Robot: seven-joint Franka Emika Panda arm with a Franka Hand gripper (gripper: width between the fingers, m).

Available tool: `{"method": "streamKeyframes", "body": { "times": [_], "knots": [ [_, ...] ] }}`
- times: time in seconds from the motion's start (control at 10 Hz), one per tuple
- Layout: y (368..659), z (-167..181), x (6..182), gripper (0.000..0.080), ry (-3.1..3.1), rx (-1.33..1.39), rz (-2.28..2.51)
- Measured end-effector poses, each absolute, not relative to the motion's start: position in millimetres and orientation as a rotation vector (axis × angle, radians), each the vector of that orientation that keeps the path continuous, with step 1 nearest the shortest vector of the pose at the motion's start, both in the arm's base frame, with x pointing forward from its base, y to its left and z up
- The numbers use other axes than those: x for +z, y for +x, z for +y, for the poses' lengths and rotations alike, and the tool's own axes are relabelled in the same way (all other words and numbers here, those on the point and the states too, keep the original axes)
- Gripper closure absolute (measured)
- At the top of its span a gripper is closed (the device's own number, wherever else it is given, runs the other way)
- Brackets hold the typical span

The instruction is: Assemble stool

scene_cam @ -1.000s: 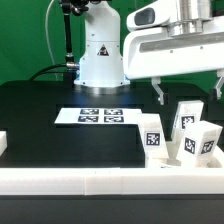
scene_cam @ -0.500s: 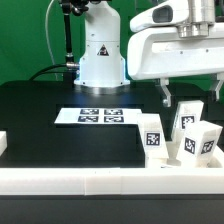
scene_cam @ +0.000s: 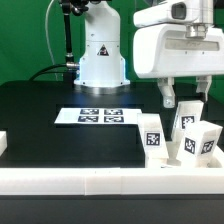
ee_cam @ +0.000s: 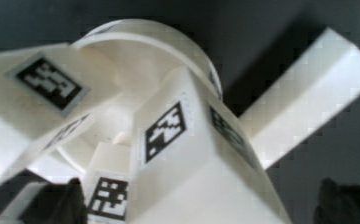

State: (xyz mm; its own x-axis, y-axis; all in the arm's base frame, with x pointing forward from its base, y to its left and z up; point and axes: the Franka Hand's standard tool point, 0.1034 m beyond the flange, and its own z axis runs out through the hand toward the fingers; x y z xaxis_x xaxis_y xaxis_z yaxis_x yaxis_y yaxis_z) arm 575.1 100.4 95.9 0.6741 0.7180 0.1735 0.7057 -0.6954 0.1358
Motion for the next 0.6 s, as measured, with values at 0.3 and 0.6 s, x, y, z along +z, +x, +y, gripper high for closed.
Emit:
{"method": "streamKeyframes", "body": {
  "times": [0.3, 0.6],
  "knots": [
    [575.6, 100.9, 94.5, 0.015, 2.581, 0.269, 1.561],
    [576.3, 94.3, 94.0, 0.015, 2.411, 0.233, 1.759]
  ]
}}
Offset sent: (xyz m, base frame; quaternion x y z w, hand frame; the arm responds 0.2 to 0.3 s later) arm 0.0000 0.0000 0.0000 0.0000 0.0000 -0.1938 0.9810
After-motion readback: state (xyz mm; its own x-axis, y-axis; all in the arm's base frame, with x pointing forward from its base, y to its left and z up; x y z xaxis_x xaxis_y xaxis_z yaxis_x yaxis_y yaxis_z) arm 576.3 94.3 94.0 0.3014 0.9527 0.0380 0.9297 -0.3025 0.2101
